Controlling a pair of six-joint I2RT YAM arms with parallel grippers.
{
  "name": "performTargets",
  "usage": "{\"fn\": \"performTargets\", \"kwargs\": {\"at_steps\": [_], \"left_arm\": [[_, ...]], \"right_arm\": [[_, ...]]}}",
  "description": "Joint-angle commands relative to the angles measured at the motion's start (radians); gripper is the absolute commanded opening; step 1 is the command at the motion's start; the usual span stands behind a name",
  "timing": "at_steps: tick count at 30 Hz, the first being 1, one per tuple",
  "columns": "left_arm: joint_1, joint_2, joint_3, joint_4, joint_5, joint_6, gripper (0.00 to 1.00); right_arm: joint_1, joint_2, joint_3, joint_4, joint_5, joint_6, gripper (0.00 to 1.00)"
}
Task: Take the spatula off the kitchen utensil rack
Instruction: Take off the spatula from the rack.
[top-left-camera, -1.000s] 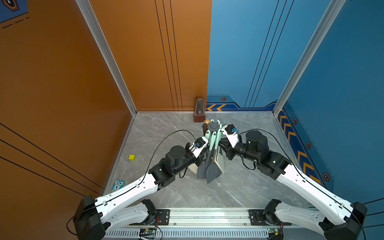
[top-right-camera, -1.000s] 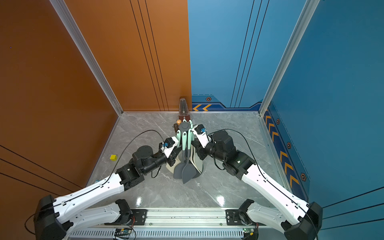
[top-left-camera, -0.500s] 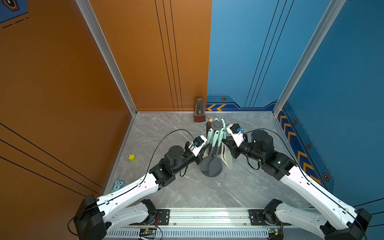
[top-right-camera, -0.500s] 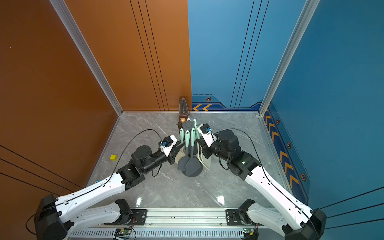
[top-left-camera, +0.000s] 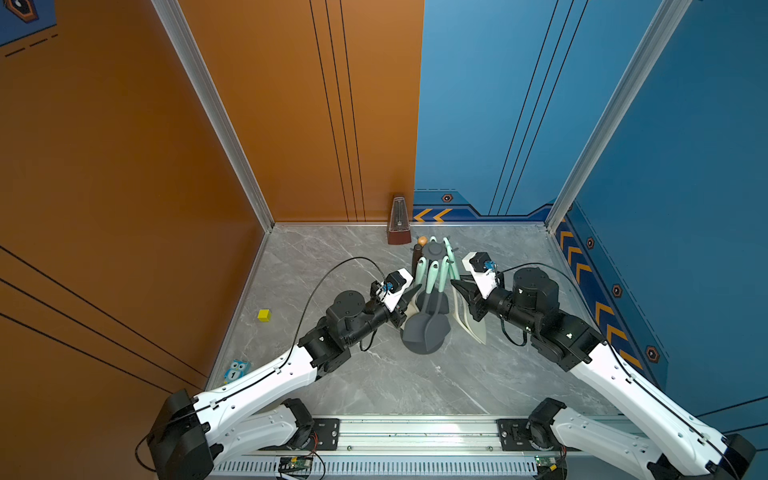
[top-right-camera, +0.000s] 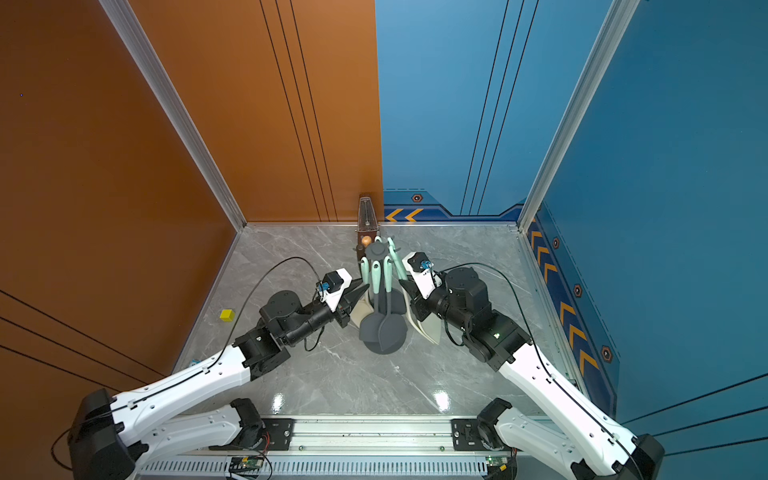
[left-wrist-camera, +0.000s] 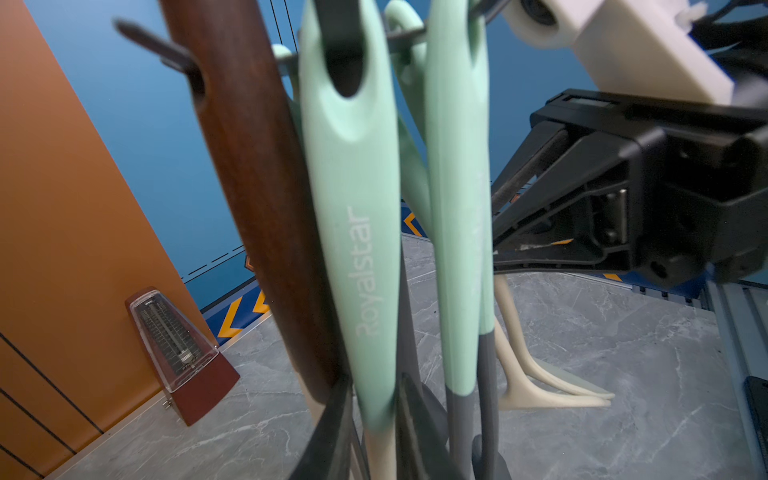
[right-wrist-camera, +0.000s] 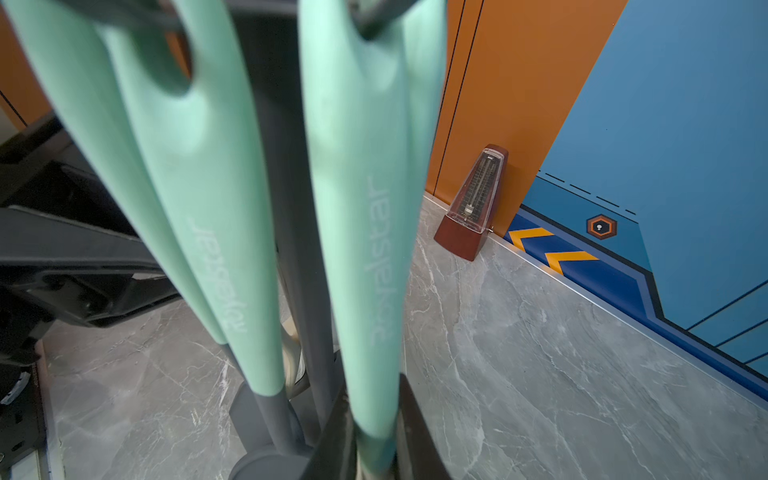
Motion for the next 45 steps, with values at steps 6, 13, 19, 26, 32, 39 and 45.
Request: {"fn": "performTargets", "kwargs": {"at_steps": [6, 13, 19, 26, 32, 39, 45], "left_arm": [[0.015, 0.016, -0.007, 0.028, 0.043, -0.014, 0.23], [0.019, 0.035, 0.003, 0.028, 0.051, -0.016, 0.23], [0.019, 0.043, 0.006, 0.028, 0.053, -0.018, 0.23], [0.019, 0.043, 0.004, 0.028, 0.051, -0.021, 0.23], [0.019, 0.043, -0.002, 0.028, 0.045, -0.022, 0.23], [0.020, 0.043, -0.009, 0.028, 0.045, -0.022, 0.23], [0.021, 0.043, -0.009, 0.028, 0.046, -0.021, 0.23]], "right_arm": [[-0.019, -0.010, 0.000, 0.137, 0.004, 0.018, 0.00], [-0.035, 0.011, 0.006, 0.139, -0.051, 0.033, 0.10], [-0.036, 0.016, 0.003, 0.146, -0.070, 0.038, 0.14], [-0.038, 0.013, -0.002, 0.151, -0.082, 0.046, 0.20], [-0.045, 0.013, -0.004, 0.151, -0.082, 0.047, 0.24], [-0.062, 0.021, -0.007, 0.157, -0.092, 0.052, 0.00], [-0.070, 0.006, -0.017, 0.164, -0.092, 0.055, 0.00]]}}
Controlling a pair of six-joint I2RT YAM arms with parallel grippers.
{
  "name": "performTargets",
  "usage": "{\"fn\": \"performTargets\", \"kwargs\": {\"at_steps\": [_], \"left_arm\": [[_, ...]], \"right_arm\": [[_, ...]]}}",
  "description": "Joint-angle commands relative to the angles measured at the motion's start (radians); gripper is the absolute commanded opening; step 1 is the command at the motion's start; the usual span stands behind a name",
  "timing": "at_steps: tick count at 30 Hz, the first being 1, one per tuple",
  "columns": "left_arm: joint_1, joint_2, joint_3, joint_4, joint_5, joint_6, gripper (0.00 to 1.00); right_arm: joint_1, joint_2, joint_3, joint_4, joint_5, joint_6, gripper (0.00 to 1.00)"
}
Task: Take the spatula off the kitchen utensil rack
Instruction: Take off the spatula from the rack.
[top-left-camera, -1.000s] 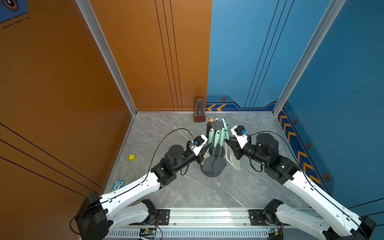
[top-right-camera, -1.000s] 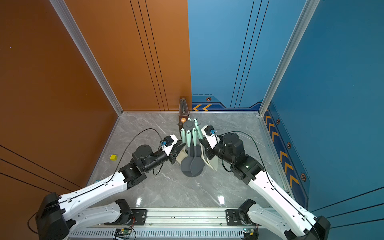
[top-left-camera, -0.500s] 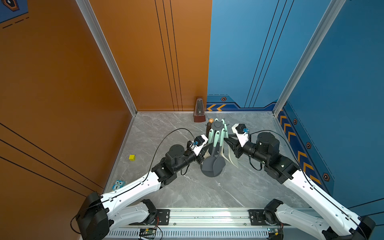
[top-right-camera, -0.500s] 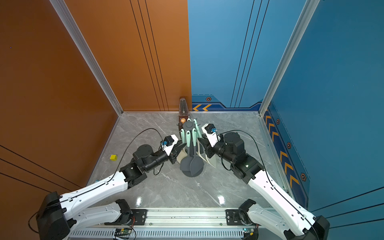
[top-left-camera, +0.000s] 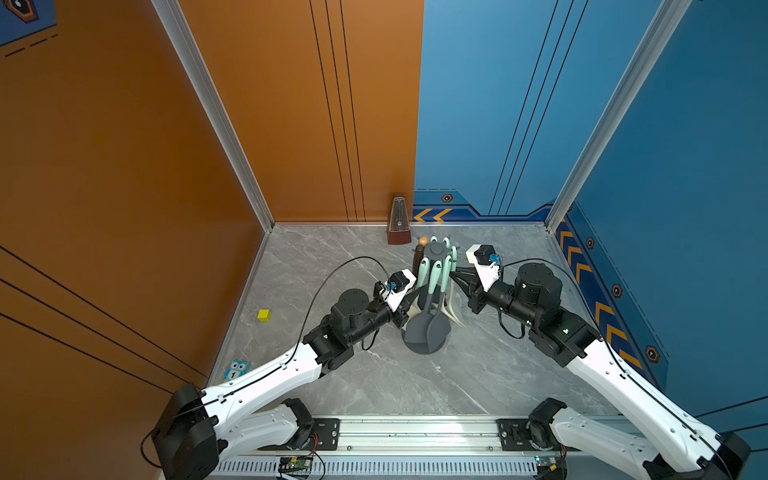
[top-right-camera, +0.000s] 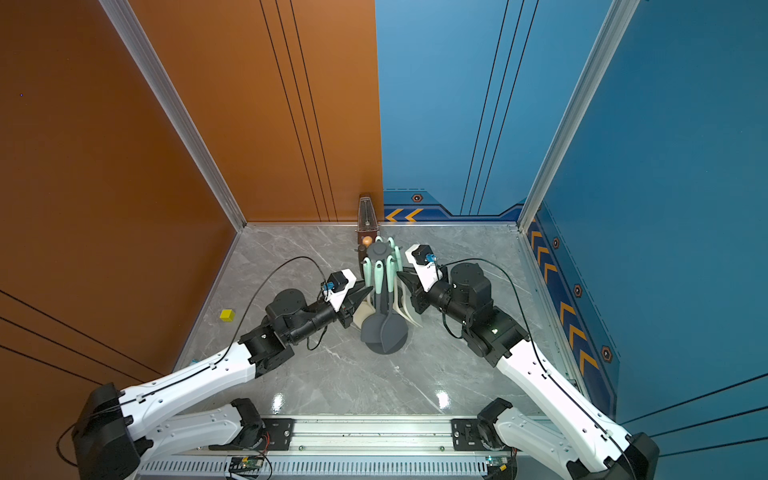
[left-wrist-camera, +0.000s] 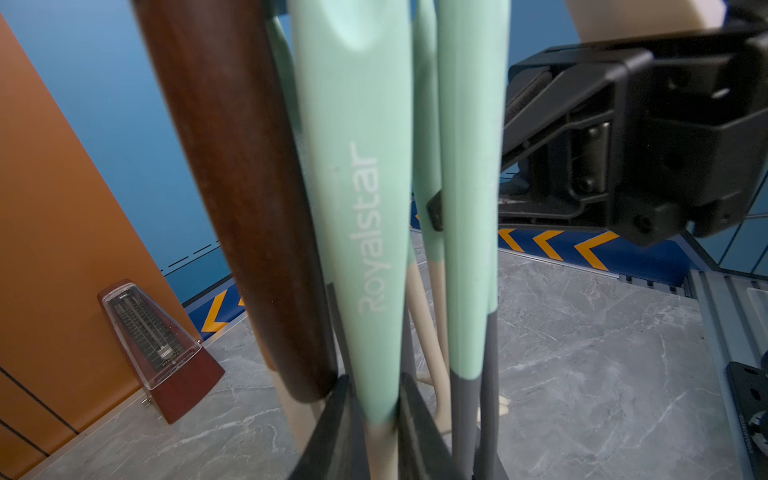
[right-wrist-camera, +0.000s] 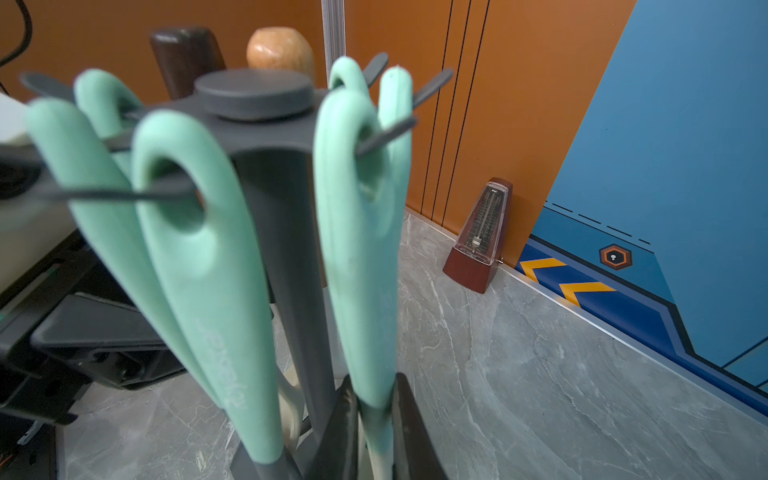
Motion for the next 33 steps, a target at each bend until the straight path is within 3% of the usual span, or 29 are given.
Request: {"fn": "performTargets", "kwargs": {"at_steps": [1, 9, 21, 33], "left_arm": [[0.010, 0.003, -0.008, 0.019, 0.012, -0.013, 0.23], [0.010, 0.003, -0.013, 0.019, 0.010, -0.019, 0.22], [0.010, 0.005, -0.009, 0.019, 0.019, -0.029, 0.21], [0.009, -0.003, -0.019, 0.018, 0.017, -0.026, 0.21]], "right_arm": [[-0.016, -0.020, -0.014, 0.054, 0.009, 0.018, 0.00], [-0.019, -0.071, -0.034, 0.073, 0.072, 0.001, 0.00], [-0.027, -0.126, -0.056, 0.118, 0.328, -0.029, 0.00], [-0.173, -0.043, 0.014, 0.026, 0.412, 0.079, 0.00]]}}
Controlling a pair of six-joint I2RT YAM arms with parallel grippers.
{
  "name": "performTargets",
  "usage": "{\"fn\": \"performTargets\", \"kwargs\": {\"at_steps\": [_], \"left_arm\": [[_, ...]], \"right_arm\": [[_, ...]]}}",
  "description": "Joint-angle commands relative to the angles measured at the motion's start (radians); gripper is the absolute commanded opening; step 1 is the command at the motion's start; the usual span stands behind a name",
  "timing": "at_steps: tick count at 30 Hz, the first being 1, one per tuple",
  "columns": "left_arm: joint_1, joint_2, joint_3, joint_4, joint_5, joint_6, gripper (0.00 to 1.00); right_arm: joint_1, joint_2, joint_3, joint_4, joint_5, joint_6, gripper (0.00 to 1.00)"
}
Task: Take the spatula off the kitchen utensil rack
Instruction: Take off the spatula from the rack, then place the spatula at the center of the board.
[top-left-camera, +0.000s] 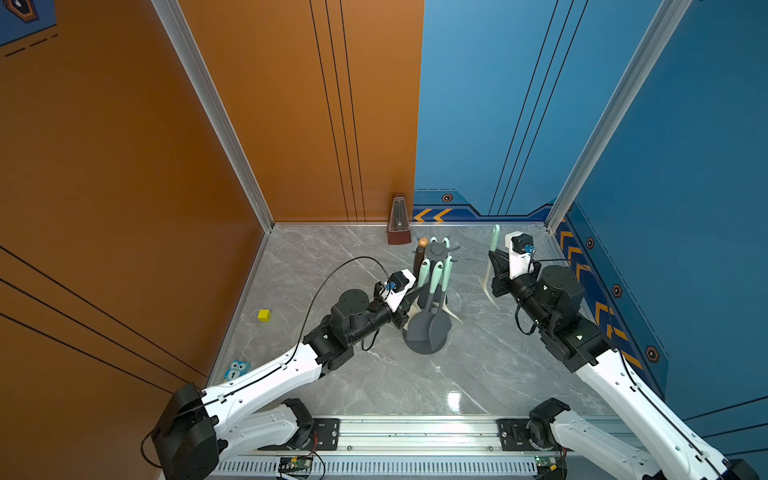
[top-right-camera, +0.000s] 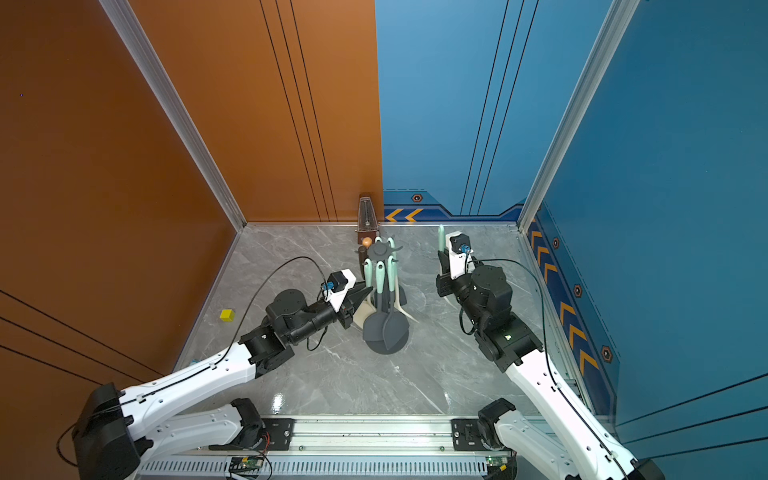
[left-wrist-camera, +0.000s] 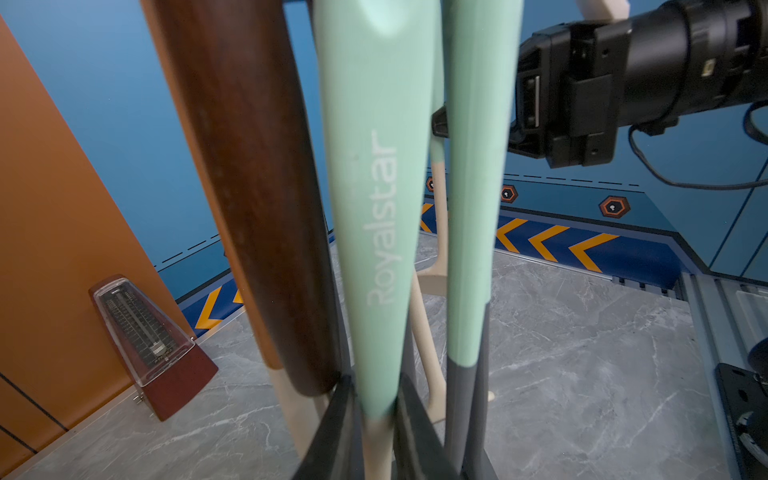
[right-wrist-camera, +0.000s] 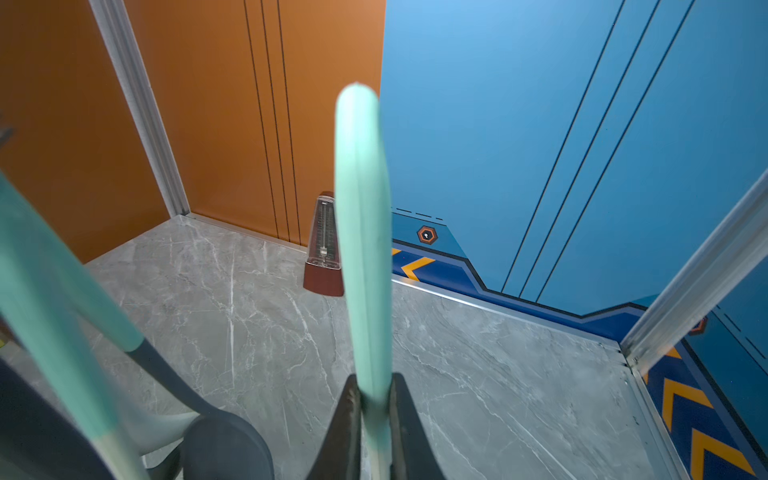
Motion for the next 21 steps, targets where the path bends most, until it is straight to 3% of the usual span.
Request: {"fn": "performTargets", "kwargs": {"at_steps": [1, 13, 21], "left_arm": [[0.009, -0.003, -0.013, 0.017, 0.011, -0.006, 0.21], [0.010, -0.011, -0.019, 0.018, 0.016, -0.007, 0.17], [0.011, -0.029, -0.034, 0.020, 0.008, -0.005, 0.17]], "right_arm": [[-0.038, 0.026, 0.056, -0.026, 0.052, 0.052, 0.00], [-0.245, 0.207, 0.163, -0.112, 0.092, 0.151, 0.00], [-0.352, 0.363, 0.276, -0.171, 0.121, 0.132, 0.00]]}}
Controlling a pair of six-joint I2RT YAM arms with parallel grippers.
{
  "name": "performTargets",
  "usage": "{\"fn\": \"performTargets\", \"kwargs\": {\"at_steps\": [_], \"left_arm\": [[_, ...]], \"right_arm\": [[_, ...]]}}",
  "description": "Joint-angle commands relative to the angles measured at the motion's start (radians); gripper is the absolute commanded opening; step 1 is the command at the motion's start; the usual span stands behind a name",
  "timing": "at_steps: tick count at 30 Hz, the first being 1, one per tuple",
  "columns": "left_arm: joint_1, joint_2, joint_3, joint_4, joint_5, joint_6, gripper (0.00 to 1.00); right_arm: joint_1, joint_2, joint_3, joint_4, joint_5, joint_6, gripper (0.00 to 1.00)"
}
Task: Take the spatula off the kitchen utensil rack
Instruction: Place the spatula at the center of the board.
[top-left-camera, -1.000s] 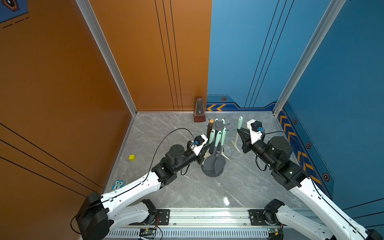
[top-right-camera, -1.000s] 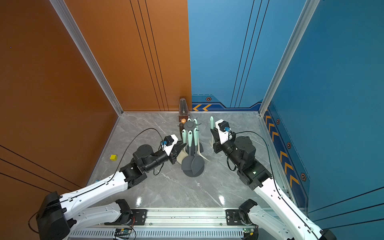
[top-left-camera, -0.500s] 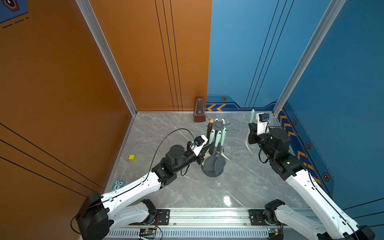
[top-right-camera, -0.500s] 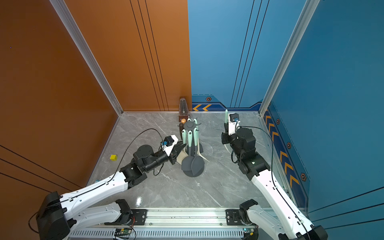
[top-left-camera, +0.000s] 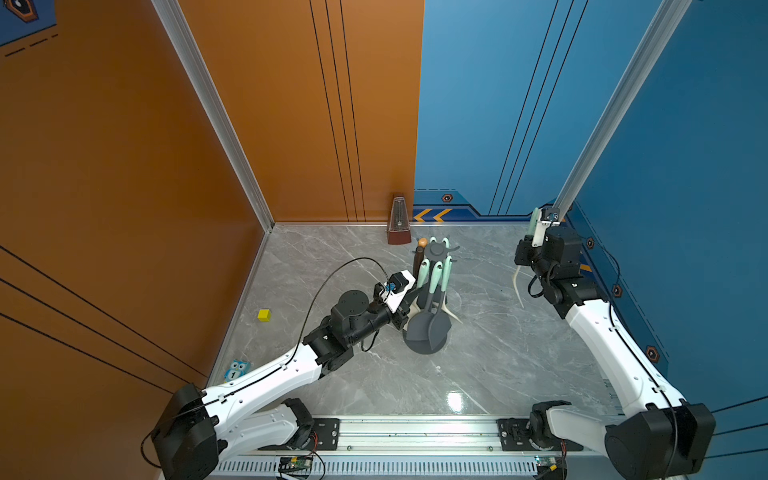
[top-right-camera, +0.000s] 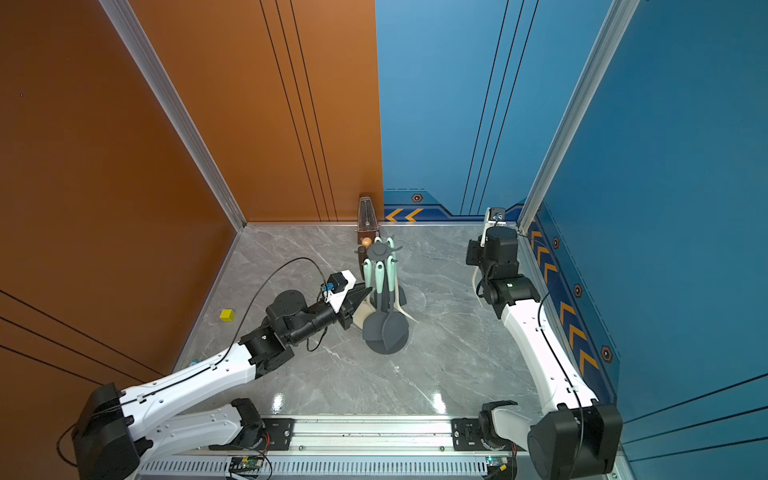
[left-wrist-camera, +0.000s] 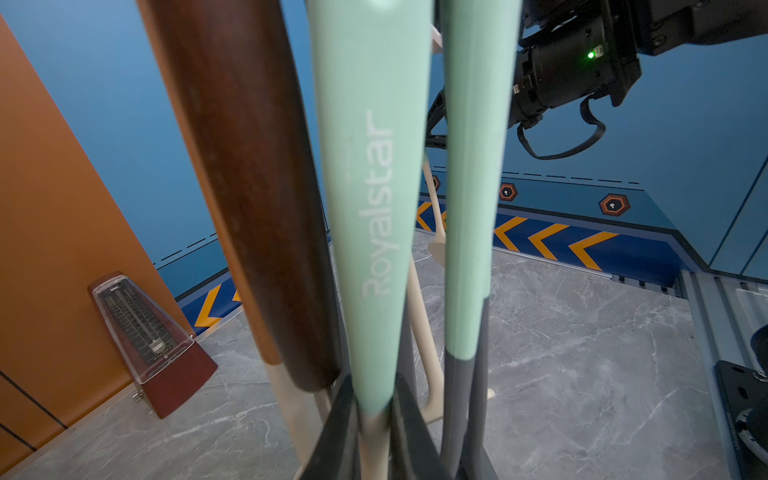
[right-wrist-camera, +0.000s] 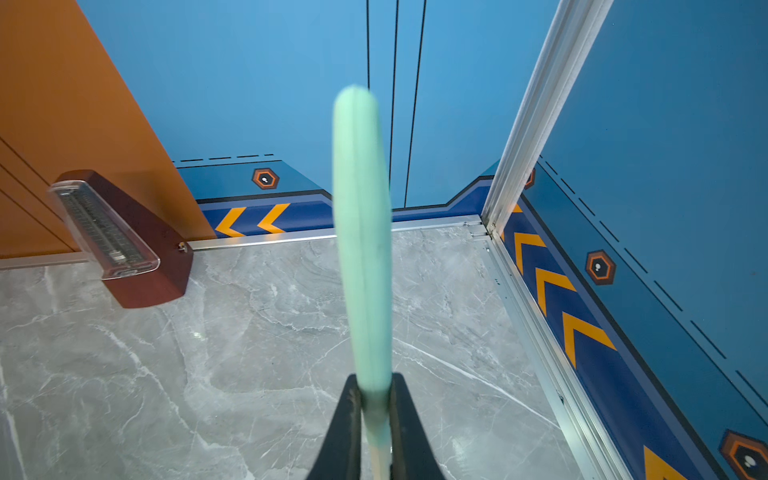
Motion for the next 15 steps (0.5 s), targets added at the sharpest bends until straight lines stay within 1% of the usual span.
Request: {"fn": "performTargets", "kwargs": {"at_steps": [1, 5, 15], "left_arm": [[0.010, -0.021, -0.024, 0.010, 0.006, -0.006, 0.17], [0.010, -0.015, -0.023, 0.010, 0.010, -0.009, 0.17], [0.010, -0.017, -0.025, 0.010, 0.015, -0.006, 0.17]], "right_arm": [[-0.018, 0.045, 0.061, -0.031, 0.063, -0.005, 0.00], [-0.025, 0.125, 0.118, -0.045, 0.111, -0.024, 0.00], [-0.028, 0.384, 0.443, -0.241, 0.226, -0.081, 0.00]]}}
